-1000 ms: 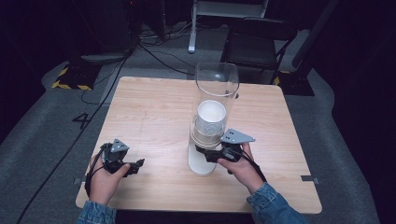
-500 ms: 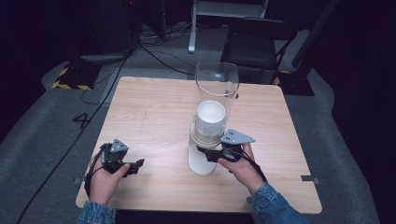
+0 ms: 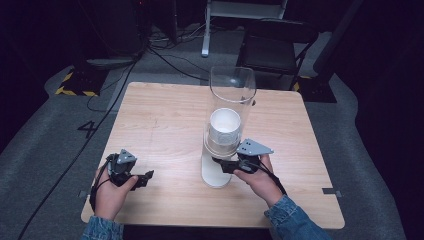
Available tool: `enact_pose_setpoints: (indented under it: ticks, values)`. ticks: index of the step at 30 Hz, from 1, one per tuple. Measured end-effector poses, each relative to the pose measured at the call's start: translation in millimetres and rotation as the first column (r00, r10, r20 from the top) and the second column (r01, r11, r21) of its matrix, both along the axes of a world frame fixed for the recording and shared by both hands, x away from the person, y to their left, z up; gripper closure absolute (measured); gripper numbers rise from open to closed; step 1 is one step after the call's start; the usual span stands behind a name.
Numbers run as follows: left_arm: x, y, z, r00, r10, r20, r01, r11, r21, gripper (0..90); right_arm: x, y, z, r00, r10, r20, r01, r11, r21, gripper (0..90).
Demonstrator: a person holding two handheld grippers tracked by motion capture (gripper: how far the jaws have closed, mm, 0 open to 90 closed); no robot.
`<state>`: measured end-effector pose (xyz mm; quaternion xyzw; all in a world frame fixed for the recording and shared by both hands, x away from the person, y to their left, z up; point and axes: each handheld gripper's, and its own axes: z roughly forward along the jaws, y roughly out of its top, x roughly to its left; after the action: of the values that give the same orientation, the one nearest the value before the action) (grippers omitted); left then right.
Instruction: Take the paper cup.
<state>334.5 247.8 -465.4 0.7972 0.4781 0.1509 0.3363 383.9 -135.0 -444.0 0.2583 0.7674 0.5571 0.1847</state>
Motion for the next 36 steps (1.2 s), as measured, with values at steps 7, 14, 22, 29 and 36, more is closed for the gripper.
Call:
enact_pose_setpoints:
  ticks: [7,14,22,29,36]
  values:
    - [0.4,0.0,0.0,1.0,-0.005,0.0,0.005,1.0,0.005,20.8,1.2,-0.9,0.5,0.9999,0.009,0.006,-0.009,0.9999,-0.012,32.8]
    - [-0.3,0.2,-0.1,1.0,-0.003,-0.002,0.003,1.0,0.001,20.8,2.4,-1.7,1.3,0.9998,0.017,0.008,-0.017,0.9996,-0.023,32.8]
    - [-0.3,0.8,0.2,1.0,-0.001,0.001,0.001,1.0,0.002,20.8,-0.8,-0.2,1.3,1.0,0.0,-0.006,0.0,0.9999,-0.014,32.8]
    - [0.0,-0.1,0.8,1.0,-0.004,0.005,0.004,1.0,0.002,20.8,-3.1,2.2,-3.5,0.9946,0.025,-0.101,-0.022,0.9992,0.033,33.5]
    - [0.4,1.5,-0.3,1.0,-0.002,0.001,0.002,1.0,0.001,20.8,-1.3,1.3,-15.2,0.9962,0.012,-0.087,-0.013,0.9999,-0.007,33.8]
